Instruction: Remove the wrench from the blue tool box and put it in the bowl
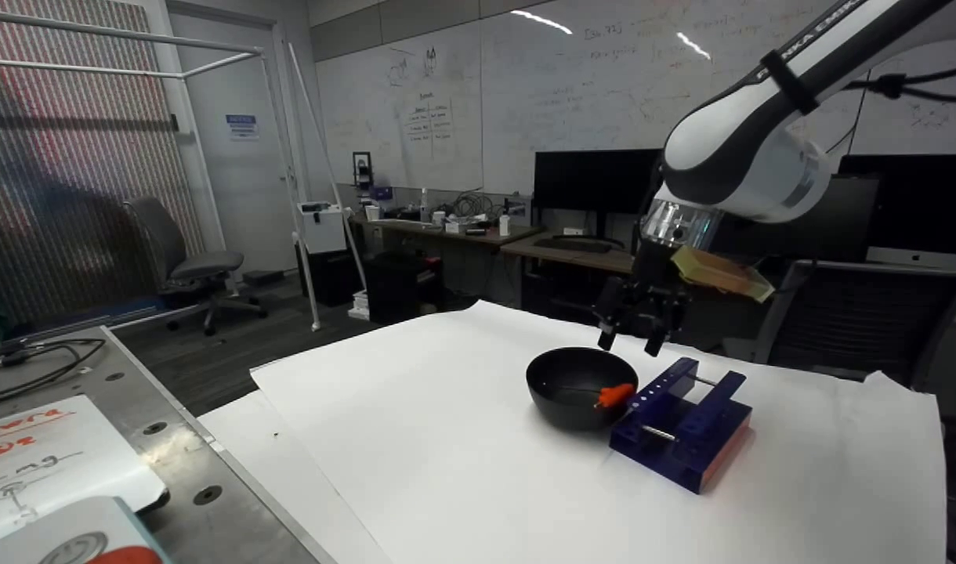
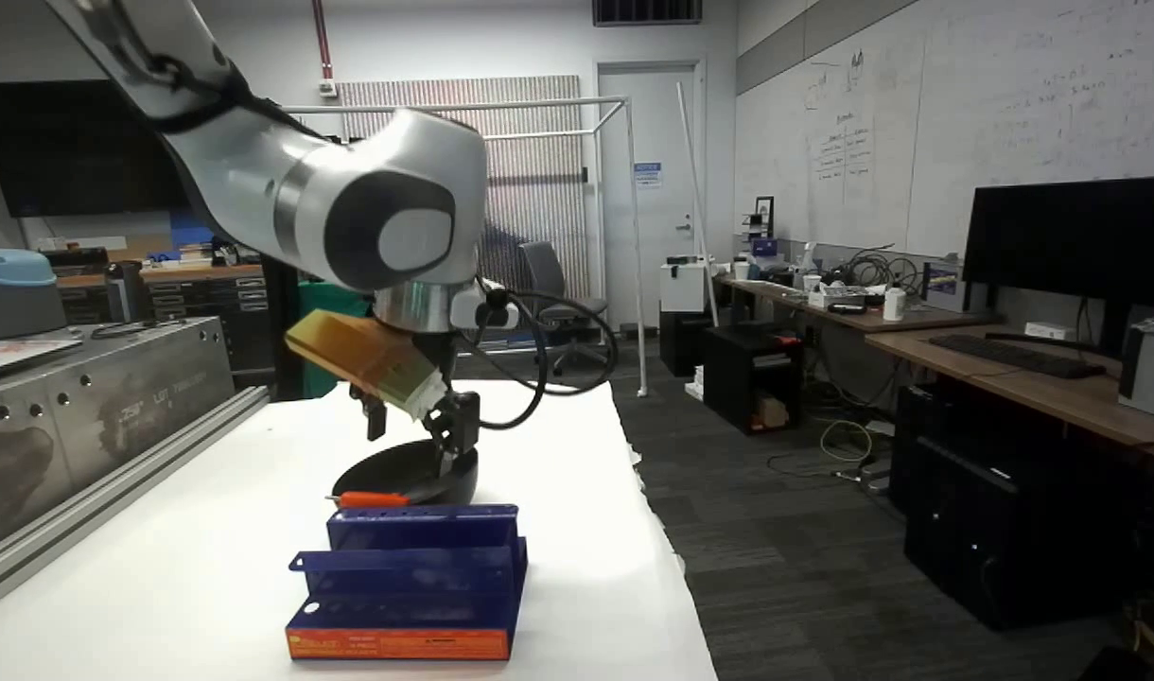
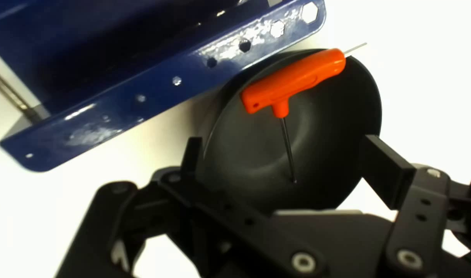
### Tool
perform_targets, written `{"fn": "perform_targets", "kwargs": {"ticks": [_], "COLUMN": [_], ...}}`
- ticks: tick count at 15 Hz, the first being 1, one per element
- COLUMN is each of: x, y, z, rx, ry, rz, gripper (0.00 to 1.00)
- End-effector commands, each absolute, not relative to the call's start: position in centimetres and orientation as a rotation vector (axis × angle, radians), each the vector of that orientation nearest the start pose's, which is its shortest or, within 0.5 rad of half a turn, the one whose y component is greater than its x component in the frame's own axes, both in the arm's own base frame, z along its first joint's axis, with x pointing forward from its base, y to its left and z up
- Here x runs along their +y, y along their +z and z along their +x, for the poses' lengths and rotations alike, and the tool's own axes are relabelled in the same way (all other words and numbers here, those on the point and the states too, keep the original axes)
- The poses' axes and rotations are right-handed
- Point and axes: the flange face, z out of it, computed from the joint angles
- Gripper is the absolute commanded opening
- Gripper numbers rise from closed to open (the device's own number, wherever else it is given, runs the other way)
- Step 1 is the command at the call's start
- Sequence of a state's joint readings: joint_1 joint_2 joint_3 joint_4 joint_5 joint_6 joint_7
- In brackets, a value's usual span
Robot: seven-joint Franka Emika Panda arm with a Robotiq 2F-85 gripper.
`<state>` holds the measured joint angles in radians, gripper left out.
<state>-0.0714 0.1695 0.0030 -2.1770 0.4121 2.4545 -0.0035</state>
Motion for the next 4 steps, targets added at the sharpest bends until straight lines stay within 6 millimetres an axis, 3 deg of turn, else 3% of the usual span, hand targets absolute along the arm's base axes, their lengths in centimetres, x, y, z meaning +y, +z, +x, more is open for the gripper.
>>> {"fn": "perform_targets", "kwargs": {"ticks": [1,4], "x": [-3.7,-3.6], "y": [39.7,43.9], "z": [52.3,49.6], "rx": [0.52,0.487], "ry": [-0.181,-0.01], "rz": [-2.89,-2.945], "gripper": [1.0,1.0]}}
